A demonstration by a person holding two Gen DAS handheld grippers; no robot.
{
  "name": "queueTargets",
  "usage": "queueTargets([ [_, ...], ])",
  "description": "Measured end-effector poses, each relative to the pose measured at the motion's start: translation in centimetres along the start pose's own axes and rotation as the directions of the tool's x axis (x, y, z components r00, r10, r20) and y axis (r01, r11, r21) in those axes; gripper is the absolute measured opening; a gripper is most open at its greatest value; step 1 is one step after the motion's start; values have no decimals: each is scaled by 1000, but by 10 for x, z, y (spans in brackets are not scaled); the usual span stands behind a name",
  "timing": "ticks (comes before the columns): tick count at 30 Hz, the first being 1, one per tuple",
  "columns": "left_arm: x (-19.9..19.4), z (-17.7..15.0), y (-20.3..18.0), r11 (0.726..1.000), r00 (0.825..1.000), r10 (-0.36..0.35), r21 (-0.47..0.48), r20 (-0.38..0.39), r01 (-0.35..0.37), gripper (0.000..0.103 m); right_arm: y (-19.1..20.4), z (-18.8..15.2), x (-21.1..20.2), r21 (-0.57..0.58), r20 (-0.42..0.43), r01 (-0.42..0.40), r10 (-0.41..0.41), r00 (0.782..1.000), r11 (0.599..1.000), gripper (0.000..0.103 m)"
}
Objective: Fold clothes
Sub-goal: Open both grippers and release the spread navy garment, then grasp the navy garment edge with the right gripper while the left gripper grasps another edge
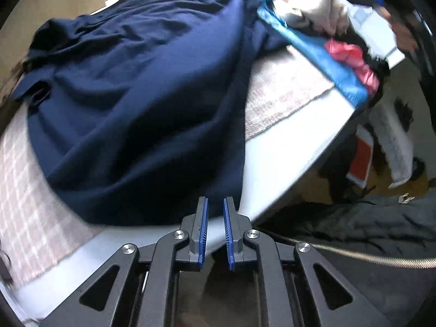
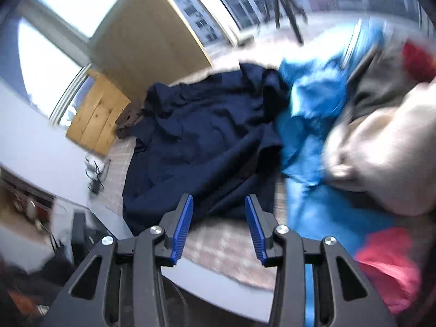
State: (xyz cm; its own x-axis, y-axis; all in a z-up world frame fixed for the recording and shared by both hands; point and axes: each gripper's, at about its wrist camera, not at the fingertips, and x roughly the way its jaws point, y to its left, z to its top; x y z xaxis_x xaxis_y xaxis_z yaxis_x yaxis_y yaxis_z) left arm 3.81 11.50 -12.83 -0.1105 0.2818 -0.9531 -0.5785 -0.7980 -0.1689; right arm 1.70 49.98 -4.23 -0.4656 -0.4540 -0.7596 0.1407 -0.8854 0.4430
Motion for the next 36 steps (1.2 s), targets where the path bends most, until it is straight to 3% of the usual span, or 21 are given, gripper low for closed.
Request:
queueTargets([
  [3,13,2,-1,1000,1000,3,13,-16,-3,10,-2,-9,-26,8,65,69,-69,996,998,40],
  [6,36,8,-21,998,999,1,63,-45,2,11,-15,-17,-21,41,61,120,-122,991,992,40],
  [10,57,15,-43,985,994,104,146,-44,-97,22,-14,-22,-4,7,43,148,-148,988,989,40],
  [12,60,20,-44,976,986,165,149,-33,-158,18,-13,-24,5,-14,35,160,-160,987,987,40],
  [13,60,21,-42,974,983,180,142,-30,-174,2,-12,-25,9,-25,31,166,-166,986,986,40],
  [16,49,24,-28,981,985,171,99,-7,-169,3,-10,-28,22,-57,20,184,-184,983,981,40],
  [20,8,29,7,990,989,137,3,59,-138,3,-3,-18,60,-182,-1,218,-222,975,959,40],
  [23,-23,39,49,985,981,158,-83,114,-149,3,-6,-2,104,-219,-32,251,-264,964,943,40],
  [28,-75,55,120,961,959,201,-227,199,-155,3,-5,18,161,-267,-77,222,-250,965,938,39],
  [29,-78,60,131,956,955,213,-246,205,-160,3,-3,20,168,-280,-84,224,-256,963,934,35],
  [30,-72,66,141,954,956,217,-252,196,-165,3,-2,25,175,-277,-94,216,-250,964,936,15],
  [31,-65,71,153,953,959,215,-255,182,-165,3,-1,30,180,-265,-105,202,-236,966,943,3],
  [34,-41,87,187,950,968,209,-266,141,-166,3,0,51,184,-198,-87,148,-168,982,969,3],
  [36,-25,98,209,947,972,204,-273,113,-167,3,-11,71,184,-67,-66,114,-119,991,991,3],
])
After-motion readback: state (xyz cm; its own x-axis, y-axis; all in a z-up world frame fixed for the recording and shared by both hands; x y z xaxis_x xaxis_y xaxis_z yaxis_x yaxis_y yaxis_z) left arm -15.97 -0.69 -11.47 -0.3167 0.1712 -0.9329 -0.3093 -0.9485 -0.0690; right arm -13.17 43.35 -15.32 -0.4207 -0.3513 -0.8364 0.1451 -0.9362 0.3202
